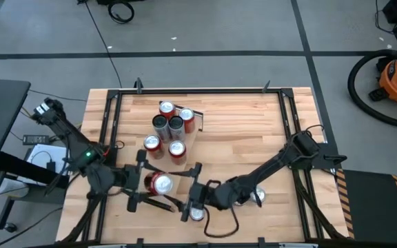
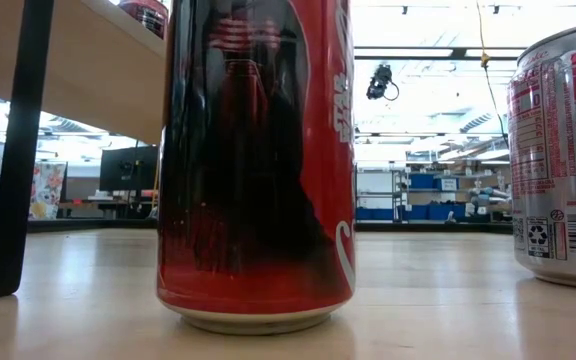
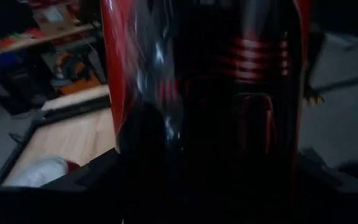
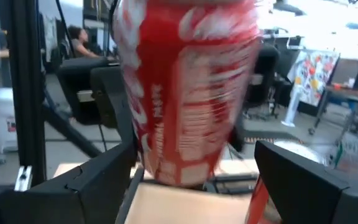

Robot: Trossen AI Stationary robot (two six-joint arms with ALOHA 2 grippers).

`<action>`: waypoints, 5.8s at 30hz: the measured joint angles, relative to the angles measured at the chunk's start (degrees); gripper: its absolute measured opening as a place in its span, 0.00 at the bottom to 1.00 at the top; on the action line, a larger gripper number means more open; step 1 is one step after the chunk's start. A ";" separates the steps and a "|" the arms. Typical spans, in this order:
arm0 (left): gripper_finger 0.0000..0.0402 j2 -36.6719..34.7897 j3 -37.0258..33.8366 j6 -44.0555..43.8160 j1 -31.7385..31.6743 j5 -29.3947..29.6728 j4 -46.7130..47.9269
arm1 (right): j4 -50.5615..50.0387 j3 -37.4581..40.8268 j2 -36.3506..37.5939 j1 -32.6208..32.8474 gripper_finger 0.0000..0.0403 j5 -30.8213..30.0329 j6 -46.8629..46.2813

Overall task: Place canned beverage on shelf
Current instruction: Put the right red soda can on the shelf, then adjust the red soda can on the shelf

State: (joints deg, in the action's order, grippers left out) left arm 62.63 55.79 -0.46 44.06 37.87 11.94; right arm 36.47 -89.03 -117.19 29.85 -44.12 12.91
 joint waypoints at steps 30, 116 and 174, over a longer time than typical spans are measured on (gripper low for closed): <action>0.78 0.02 0.00 3.10 -3.79 -1.55 -7.25 | 13.67 0.00 0.04 -5.94 0.86 14.01 3.24; 1.00 -6.63 1.05 -2.93 6.06 -0.73 13.49 | -11.14 -0.11 -4.66 -4.49 0.81 -0.55 -23.17; 1.00 -5.40 1.05 -1.89 7.11 -4.96 7.56 | -28.67 -0.11 0.31 -2.34 0.78 7.28 -23.46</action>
State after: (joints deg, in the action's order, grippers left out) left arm 57.23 56.84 -2.35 51.17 32.91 19.50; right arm 7.80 -89.14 -116.88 27.51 -36.84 -10.55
